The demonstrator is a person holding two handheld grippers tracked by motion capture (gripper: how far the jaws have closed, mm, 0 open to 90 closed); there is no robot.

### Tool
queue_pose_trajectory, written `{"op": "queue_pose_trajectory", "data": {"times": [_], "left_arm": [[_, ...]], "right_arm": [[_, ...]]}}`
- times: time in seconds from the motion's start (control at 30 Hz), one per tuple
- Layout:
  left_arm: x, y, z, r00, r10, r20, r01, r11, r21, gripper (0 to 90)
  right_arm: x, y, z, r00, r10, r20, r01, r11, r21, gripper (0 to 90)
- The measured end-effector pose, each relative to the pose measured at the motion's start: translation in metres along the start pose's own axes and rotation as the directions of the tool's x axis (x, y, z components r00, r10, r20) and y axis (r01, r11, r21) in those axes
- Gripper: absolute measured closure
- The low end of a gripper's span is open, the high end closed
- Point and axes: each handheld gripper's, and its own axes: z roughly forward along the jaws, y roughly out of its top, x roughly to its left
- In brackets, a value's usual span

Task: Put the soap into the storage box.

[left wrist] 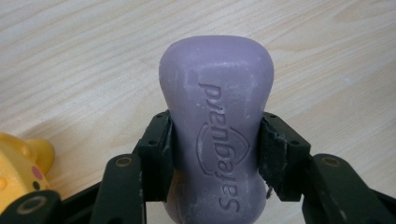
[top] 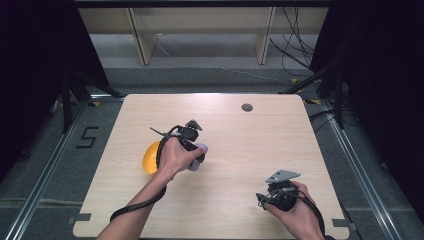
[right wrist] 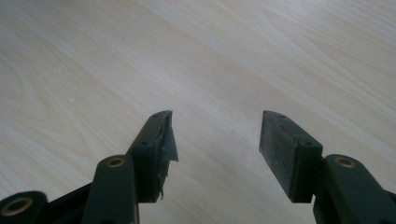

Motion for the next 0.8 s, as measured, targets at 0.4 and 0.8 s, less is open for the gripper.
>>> {"op": "queue_pose_trajectory", "data": {"times": [0.4,0.8], "left_arm": [[0.003,-0.004,-0.012,1.0,-0.002,0.004,0.002,0.9997,-0.024,49.4],[0.006,-0.009,-0.022,1.0,0.0,0.001,0.001,0.9994,-0.036,49.3]], "right_arm": [[-0.001,-0.001,0.0,0.9999,-0.013,0.006,0.013,1.0,-0.008,44.5],[0.0,0.0,-0.001,1.0,-0.005,-0.002,0.005,1.0,-0.001,44.3]]}}
